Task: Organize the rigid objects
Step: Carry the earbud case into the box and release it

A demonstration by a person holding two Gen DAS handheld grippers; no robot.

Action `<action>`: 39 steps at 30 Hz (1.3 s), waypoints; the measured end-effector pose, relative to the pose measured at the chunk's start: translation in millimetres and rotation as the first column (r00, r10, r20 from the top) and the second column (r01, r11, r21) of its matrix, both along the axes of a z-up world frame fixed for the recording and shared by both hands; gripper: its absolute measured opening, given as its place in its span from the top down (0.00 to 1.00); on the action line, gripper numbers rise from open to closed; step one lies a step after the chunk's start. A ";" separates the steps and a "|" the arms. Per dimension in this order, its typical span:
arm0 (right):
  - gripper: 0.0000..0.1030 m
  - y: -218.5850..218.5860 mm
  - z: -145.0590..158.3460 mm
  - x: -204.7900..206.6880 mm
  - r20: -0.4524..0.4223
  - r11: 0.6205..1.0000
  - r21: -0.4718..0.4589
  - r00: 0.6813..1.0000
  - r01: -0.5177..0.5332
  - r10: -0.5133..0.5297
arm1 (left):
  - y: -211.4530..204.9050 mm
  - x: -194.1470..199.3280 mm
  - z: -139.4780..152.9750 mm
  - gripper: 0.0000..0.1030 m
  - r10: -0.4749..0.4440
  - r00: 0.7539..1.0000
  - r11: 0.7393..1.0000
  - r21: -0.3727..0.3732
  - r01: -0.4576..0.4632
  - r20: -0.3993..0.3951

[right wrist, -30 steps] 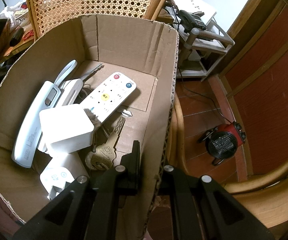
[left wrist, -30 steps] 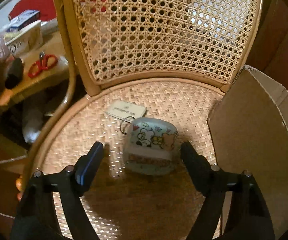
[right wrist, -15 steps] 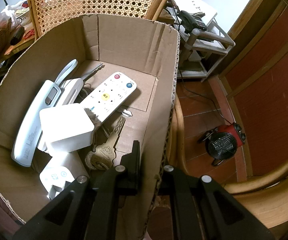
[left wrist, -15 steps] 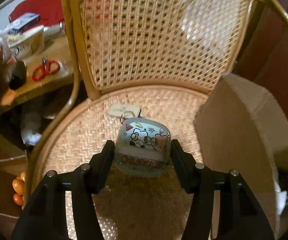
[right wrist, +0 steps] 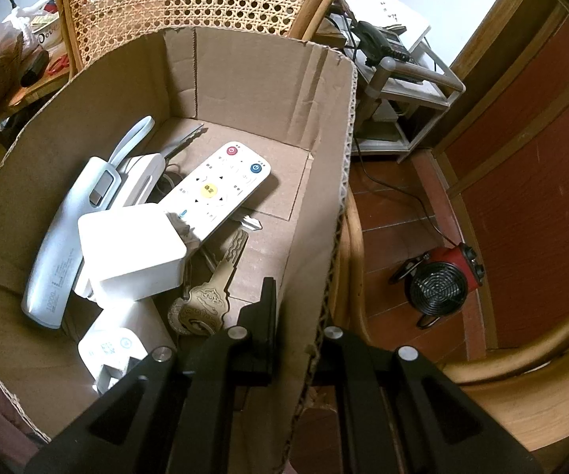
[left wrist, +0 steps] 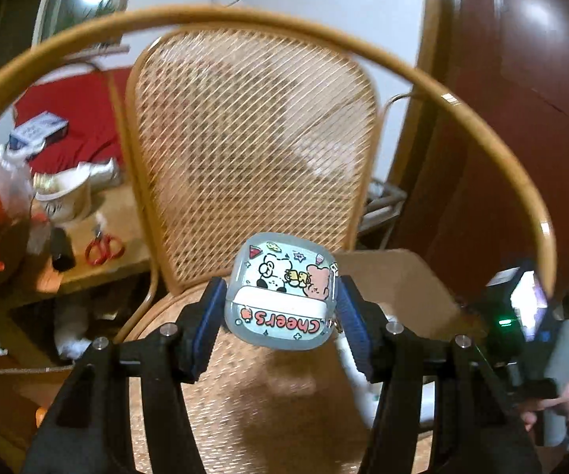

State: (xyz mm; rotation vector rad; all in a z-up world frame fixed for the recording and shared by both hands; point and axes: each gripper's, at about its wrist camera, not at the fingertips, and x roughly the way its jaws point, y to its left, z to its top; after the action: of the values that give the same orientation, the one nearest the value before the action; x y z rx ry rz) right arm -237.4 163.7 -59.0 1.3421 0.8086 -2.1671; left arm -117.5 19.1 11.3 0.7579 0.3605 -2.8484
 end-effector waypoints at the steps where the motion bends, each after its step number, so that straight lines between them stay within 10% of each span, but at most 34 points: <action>1: 0.91 0.2 0.2 -0.3 -0.001 1.000 0.001 1.000 -0.002 0.002 | 7.7 1.2 2.9 0.46 -0.017 1.000 1.000 -0.006 0.017 -0.014; 28: 0.91 0.3 0.5 -0.5 -0.001 1.000 0.001 1.000 -0.004 0.004 | 86.4 -32.4 -34.0 0.44 -0.198 0.965 0.970 -0.110 0.219 0.175; 39: 0.91 0.7 0.6 -0.8 0.000 1.000 0.001 1.000 -0.005 0.005 | 43.1 -33.8 -31.1 0.13 -0.118 0.982 0.988 -0.080 0.131 0.150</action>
State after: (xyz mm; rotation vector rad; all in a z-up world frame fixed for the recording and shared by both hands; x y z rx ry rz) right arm -238.2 164.4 -58.4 1.3386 0.8126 -2.1633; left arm -151.3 62.2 -19.8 0.9952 0.1687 -2.8784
